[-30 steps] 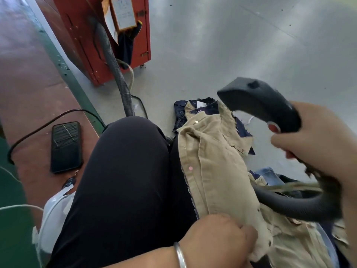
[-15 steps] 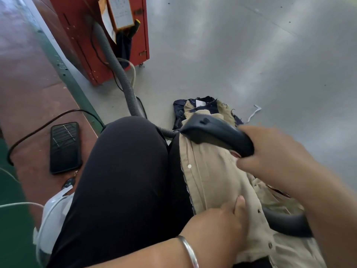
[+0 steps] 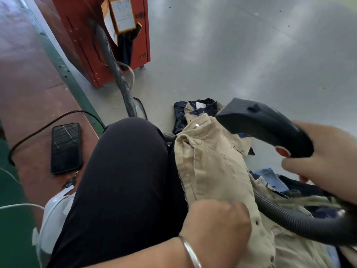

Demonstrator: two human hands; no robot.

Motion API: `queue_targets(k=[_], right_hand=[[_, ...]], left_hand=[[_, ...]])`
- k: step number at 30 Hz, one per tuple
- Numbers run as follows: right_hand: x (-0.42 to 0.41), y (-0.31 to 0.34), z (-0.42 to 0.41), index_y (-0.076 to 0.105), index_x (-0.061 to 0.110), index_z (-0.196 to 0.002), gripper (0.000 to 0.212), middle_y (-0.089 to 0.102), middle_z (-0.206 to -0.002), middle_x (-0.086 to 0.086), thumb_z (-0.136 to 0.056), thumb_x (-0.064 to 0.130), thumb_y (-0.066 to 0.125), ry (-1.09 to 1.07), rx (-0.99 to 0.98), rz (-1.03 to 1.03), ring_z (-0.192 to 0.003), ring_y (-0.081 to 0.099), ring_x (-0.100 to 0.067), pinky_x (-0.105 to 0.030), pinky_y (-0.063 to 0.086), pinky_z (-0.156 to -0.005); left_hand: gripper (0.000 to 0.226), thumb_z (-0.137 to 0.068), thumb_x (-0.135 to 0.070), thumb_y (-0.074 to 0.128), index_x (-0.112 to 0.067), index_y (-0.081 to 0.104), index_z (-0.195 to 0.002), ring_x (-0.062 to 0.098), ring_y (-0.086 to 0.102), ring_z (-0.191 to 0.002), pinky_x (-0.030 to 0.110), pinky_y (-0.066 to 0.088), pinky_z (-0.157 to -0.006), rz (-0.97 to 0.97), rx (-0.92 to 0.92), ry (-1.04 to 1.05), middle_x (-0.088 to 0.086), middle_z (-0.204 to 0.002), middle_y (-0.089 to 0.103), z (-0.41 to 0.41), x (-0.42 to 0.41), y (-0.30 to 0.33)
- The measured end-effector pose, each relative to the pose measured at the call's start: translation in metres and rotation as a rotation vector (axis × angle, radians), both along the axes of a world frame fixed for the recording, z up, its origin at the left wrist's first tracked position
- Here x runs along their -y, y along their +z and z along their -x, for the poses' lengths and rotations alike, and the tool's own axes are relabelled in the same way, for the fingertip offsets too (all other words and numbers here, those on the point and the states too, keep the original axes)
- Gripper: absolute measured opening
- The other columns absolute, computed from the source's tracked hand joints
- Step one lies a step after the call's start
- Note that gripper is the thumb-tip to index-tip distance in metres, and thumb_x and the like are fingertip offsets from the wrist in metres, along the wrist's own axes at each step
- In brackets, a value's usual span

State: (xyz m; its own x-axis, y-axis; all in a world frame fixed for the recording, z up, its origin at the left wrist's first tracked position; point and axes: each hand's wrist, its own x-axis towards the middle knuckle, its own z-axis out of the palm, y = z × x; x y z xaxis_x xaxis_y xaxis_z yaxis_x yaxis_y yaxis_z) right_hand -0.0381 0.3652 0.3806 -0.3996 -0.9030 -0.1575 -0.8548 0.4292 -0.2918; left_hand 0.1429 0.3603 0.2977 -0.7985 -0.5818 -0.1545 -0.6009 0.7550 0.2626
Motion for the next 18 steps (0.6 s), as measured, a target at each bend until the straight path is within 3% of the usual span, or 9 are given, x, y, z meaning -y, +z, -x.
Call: queue_targets(k=[2, 4, 6, 7, 8, 10, 12, 15, 18], right_hand=[[-0.019, 0.003, -0.007, 0.055, 0.050, -0.086, 0.039, 0.063, -0.064, 0.021, -0.055, 0.031, 0.070, 0.047, -0.036, -0.045, -0.044, 0.055, -0.010, -0.045, 0.052, -0.050], [-0.026, 0.004, -0.013, 0.053, 0.054, -0.082, 0.039, 0.061, -0.065, 0.026, -0.050, 0.033, 0.063, 0.076, -0.074, -0.090, -0.042, 0.052, -0.009, -0.040, 0.050, -0.046], [-0.025, 0.003, -0.018, 0.050, 0.056, -0.080, 0.043, 0.060, -0.071, 0.030, -0.051, 0.029, 0.067, 0.090, -0.117, -0.109, -0.044, 0.052, -0.011, -0.040, 0.049, -0.046], [-0.022, 0.003, -0.020, 0.049, 0.056, -0.080, 0.047, 0.059, -0.073, 0.031, -0.053, 0.025, 0.072, 0.098, -0.141, -0.115, -0.045, 0.052, -0.013, -0.040, 0.048, -0.046], [-0.017, 0.002, -0.023, 0.047, 0.056, -0.080, 0.051, 0.060, -0.071, 0.026, -0.055, 0.021, 0.076, 0.112, -0.173, -0.117, -0.046, 0.052, -0.013, -0.038, 0.046, -0.046], [-0.006, -0.001, -0.029, 0.046, 0.052, -0.083, 0.048, 0.055, -0.055, 0.009, -0.061, 0.023, 0.077, 0.135, -0.235, -0.165, -0.050, 0.050, -0.010, -0.031, 0.041, -0.047], [0.011, -0.005, -0.039, 0.045, 0.042, -0.088, 0.035, 0.052, -0.059, 0.012, -0.068, 0.028, 0.070, 0.184, -0.305, -0.208, -0.054, 0.044, -0.002, -0.024, 0.031, -0.045], [0.036, -0.010, -0.057, 0.043, 0.033, -0.087, 0.022, 0.048, -0.068, 0.012, -0.076, 0.025, 0.060, 0.233, -0.318, -0.264, -0.057, 0.039, -0.001, -0.024, 0.023, -0.045], [0.066, -0.023, -0.064, 0.041, 0.033, -0.087, 0.024, 0.046, -0.072, 0.010, -0.077, 0.018, 0.057, 0.282, -0.285, -0.153, -0.060, 0.045, -0.013, -0.026, 0.024, -0.048]], left_hand=[[0.027, -0.066, -0.018, 0.037, -0.019, 0.058, -0.050, 0.015, 0.057, -0.054, 0.020, 0.030, -0.048, 0.026, -0.057, -0.019, -0.003, -0.060, 0.060, 0.006, 0.002, -0.003], [0.019, -0.079, -0.024, 0.049, -0.018, 0.067, -0.082, 0.029, 0.060, -0.100, 0.039, 0.051, -0.078, 0.086, -0.036, 0.014, 0.012, -0.109, 0.064, 0.009, 0.008, -0.006], [0.058, -0.088, -0.042, 0.053, -0.006, 0.043, -0.133, 0.048, 0.027, -0.132, 0.055, 0.032, -0.106, 0.112, 0.158, 0.043, 0.034, -0.145, 0.026, 0.009, 0.007, -0.013], [0.081, -0.083, -0.055, 0.057, -0.001, 0.036, -0.140, 0.051, 0.027, -0.131, 0.053, 0.034, -0.106, 0.085, 0.222, 0.070, 0.041, -0.142, 0.024, 0.008, 0.004, -0.014], [0.094, -0.070, -0.065, 0.064, 0.000, 0.046, -0.135, 0.048, 0.043, -0.123, 0.047, 0.046, -0.096, 0.027, 0.263, 0.099, 0.039, -0.133, 0.041, 0.006, 0.002, -0.013], [0.085, -0.053, -0.066, 0.075, -0.009, 0.068, -0.114, 0.032, 0.067, -0.096, 0.034, 0.058, -0.069, -0.052, 0.271, 0.092, 0.022, -0.110, 0.067, 0.002, -0.008, -0.015], [0.070, -0.053, -0.058, 0.076, -0.011, 0.074, -0.104, 0.027, 0.070, -0.085, 0.030, 0.056, -0.057, 0.020, 0.211, 0.076, 0.016, -0.100, 0.071, 0.003, -0.010, -0.025], [0.051, -0.069, -0.044, 0.054, -0.010, 0.075, -0.100, 0.024, 0.070, -0.080, 0.027, 0.055, -0.054, 0.076, 0.232, 0.080, 0.014, -0.096, 0.072, 0.006, -0.008, -0.026], [0.051, -0.073, -0.036, 0.038, -0.013, 0.075, -0.099, 0.020, 0.069, -0.077, 0.026, 0.055, -0.055, 0.072, 0.234, 0.075, 0.011, -0.094, 0.073, 0.007, -0.010, -0.024]])
